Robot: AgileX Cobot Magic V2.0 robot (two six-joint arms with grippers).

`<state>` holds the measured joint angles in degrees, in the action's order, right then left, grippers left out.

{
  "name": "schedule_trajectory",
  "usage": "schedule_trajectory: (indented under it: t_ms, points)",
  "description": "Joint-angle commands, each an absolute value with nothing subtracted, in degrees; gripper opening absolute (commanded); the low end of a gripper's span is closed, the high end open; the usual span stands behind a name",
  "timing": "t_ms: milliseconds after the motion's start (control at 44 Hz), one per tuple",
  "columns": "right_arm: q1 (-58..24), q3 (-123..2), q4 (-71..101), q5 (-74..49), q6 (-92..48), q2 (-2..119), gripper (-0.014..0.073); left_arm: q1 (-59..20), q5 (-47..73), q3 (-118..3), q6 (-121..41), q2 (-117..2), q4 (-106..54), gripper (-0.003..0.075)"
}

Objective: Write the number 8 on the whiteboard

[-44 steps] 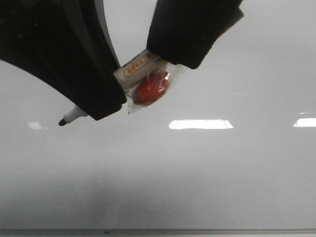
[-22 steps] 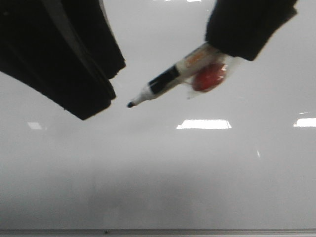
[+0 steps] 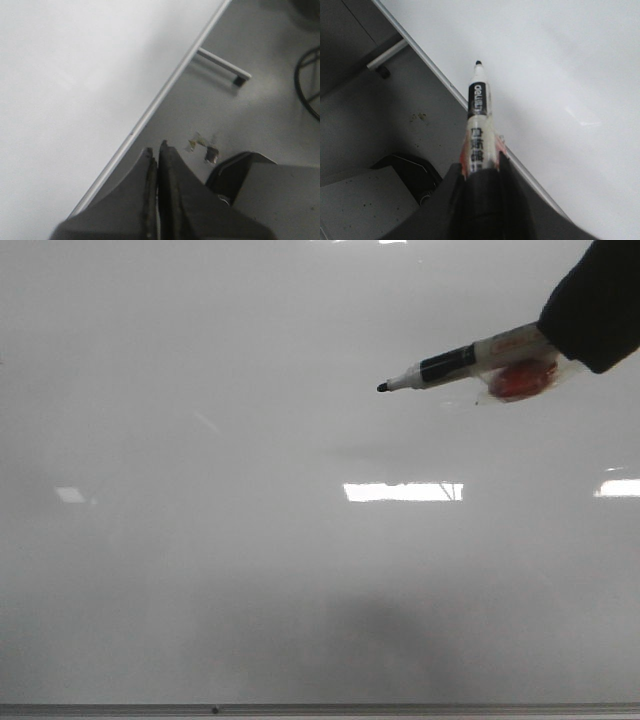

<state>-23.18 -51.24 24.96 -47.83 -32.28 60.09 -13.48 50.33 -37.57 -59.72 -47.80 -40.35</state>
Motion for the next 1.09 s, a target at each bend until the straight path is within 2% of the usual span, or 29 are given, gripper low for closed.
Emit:
schedule_trajectory:
  t_ms: [0, 273, 568, 886, 1068]
  points:
    - [-22.8, -52.6, 29.2, -41.7, -32.8, 59.3, -0.0067, -11.5, 45.1, -35.4, -60.0, -40.3, -45.7, -0.0019]
    - [-22.8, -53.0, 33.5, -26.1, -32.8, 66.8, -0.0067, -10.7, 36.6, -28.5, -59.8, -24.2, -51.6, -0.0019]
    - [-22.8, -53.0, 35.2, -12.4, -32.8, 75.7, -0.0067, -10.7, 36.7, -28.1, -59.8, -22.9, -51.6, -0.0019]
    - [-24.3, -53.0, 35.1, -9.8, -32.9, 81.1, -0.0067, -10.7, 36.7, -28.1, -59.8, -22.9, -51.6, -0.0019]
    - [-26.0, -53.9, 34.1, -13.9, -35.9, 84.8, -0.0067, -10.7, 36.7, -28.1, -59.8, -22.9, -51.6, -0.0019]
